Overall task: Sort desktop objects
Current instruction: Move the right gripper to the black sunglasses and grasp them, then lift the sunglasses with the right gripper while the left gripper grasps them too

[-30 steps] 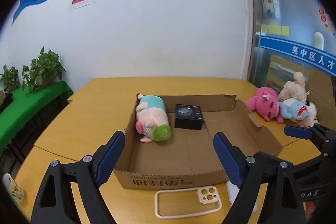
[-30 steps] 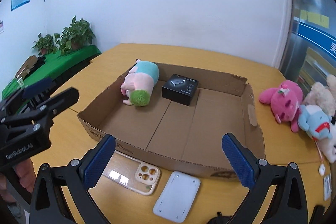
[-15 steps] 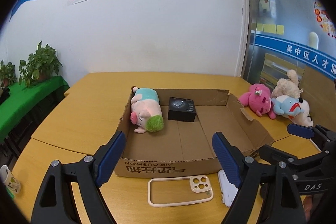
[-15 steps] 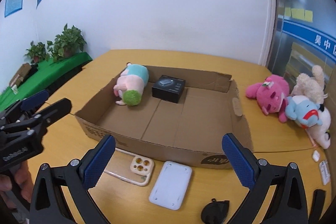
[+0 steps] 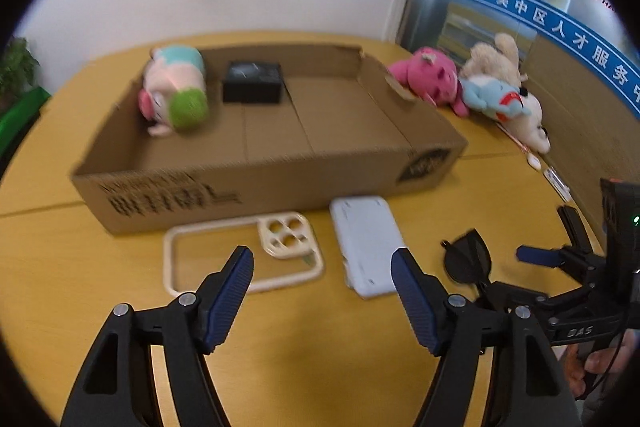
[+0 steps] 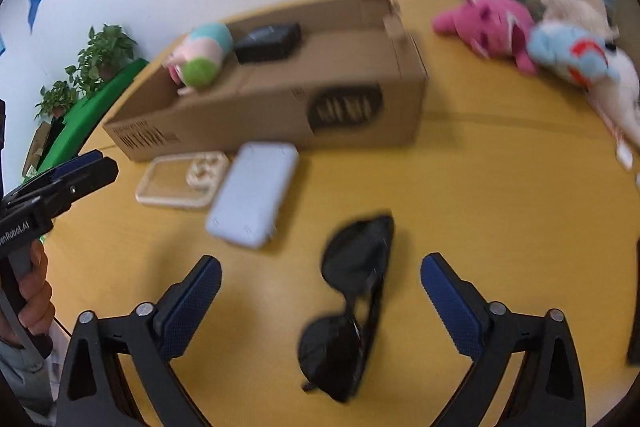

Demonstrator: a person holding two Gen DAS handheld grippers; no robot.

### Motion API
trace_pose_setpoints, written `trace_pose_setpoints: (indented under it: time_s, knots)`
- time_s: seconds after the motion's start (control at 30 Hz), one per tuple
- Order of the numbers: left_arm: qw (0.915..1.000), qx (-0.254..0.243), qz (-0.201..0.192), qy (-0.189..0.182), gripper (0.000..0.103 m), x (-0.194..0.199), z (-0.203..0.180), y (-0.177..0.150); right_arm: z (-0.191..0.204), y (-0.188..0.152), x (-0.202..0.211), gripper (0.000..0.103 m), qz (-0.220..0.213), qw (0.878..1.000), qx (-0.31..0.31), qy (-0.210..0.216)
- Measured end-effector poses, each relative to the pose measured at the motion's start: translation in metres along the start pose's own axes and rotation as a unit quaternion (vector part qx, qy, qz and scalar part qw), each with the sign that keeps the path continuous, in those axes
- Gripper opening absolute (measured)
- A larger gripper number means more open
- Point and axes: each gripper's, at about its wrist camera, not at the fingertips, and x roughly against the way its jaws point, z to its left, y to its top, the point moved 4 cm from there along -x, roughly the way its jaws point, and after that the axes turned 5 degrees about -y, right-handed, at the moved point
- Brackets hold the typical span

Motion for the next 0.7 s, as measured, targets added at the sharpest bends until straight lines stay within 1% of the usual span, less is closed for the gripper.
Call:
trace_pose_setpoints:
  time_s: [0.03, 0.1, 0.17, 0.2, 0.23, 0.27, 0.37, 0.43, 0.57, 0.63, 0.67, 0.7]
  knots:
    - [0.9999, 0.005, 0.007, -0.010, 0.071, -0.006, -0.003, -0.002, -0.002, -0.007, -0.005, 0.083, 0.010, 1.000, 0.001, 0.000]
    - [0.9988, 0.016, 0.027, -0.039, 0.071, -0.019, -0.011, -0.006, -0.002, -0.017, -0.011, 0.080, 0.021, 1.000, 0.008, -0.006]
    - [0.9970, 0.023, 0.043, -0.060, 0.071, -0.029, -0.018, -0.010, 0.002, -0.028, -0.017, 0.075, 0.032, 0.999, 0.017, -0.005]
    - [0.9959, 0.026, 0.052, -0.069, 0.071, -0.035, -0.022, -0.012, 0.003, -0.033, -0.021, 0.068, 0.040, 0.999, 0.019, -0.004]
    - [0.9942, 0.028, 0.064, -0.082, 0.071, -0.041, -0.027, -0.014, 0.005, -0.038, -0.024, 0.063, 0.047, 0.999, 0.020, -0.004]
    - [0.9923, 0.030, 0.073, -0.096, 0.071, -0.046, -0.031, -0.016, 0.006, -0.041, -0.025, 0.060, 0.043, 0.999, 0.025, -0.011]
    - [0.9834, 0.030, 0.110, -0.141, 0.071, -0.062, -0.049, -0.023, 0.010, -0.048, -0.022, 0.048, 0.037, 0.999, 0.035, -0.018]
    - [0.9774, 0.023, 0.126, -0.168, 0.071, -0.072, -0.062, -0.027, 0.009, -0.053, -0.018, 0.046, 0.030, 0.999, 0.024, -0.009]
    - [0.9647, 0.023, 0.165, -0.204, 0.071, -0.092, -0.083, -0.037, 0.004, -0.062, -0.012, 0.042, 0.019, 1.000, 0.004, 0.009]
    - [0.9539, 0.034, 0.190, -0.230, 0.068, -0.104, -0.091, -0.044, 0.001, -0.066, -0.009, 0.040, 0.013, 1.000, -0.007, 0.023]
    - [0.9509, 0.038, 0.198, -0.235, 0.062, -0.108, -0.094, -0.047, -0.001, -0.066, -0.008, 0.039, 0.012, 0.999, -0.011, 0.028]
    - [0.9516, 0.035, 0.192, -0.237, 0.061, -0.108, -0.097, -0.046, -0.002, -0.066, -0.007, 0.039, 0.011, 0.999, -0.015, 0.033]
